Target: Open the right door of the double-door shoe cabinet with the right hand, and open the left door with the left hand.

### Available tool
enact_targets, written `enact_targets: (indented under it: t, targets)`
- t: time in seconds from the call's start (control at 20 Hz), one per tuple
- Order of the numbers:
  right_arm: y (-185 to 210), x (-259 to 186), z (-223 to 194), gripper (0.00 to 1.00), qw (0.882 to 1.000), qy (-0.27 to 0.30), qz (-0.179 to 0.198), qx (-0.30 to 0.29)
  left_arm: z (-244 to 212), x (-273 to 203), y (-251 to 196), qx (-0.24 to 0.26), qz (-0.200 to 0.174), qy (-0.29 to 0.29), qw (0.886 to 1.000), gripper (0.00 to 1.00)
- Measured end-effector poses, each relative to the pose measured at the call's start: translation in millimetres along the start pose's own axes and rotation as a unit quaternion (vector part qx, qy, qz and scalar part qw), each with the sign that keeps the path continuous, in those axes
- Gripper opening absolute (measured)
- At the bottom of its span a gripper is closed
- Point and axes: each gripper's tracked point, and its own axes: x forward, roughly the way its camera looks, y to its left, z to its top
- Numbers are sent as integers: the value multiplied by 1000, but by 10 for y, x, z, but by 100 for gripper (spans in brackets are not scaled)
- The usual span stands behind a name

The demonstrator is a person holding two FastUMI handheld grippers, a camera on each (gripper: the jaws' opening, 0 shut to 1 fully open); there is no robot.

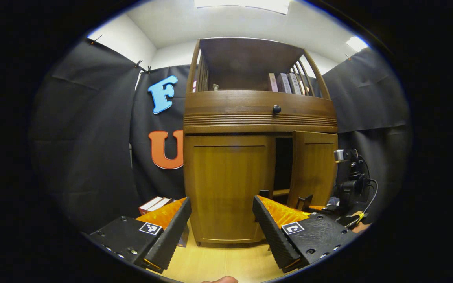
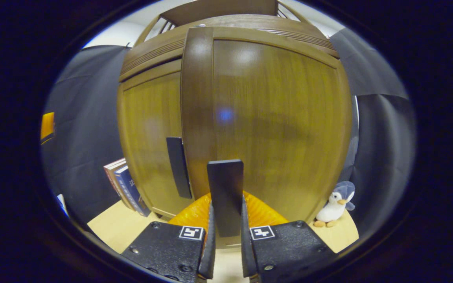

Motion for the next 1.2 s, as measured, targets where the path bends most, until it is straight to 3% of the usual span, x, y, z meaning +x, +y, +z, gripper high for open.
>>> enact_targets:
  t: [0.75,1.0,1.2]
  targets:
    - [-367,-695,-203,28,1000,1,24,10,-114,112,-549,2,-38,16,999,95]
    - [-571,-921,-260,26,1000,3,18,11,-134,106,-651,4,-40,18,999,95]
    - [-802,-1098,-322,24,1000,0,-8,12,-180,124,-745,2,-44,24,999,95]
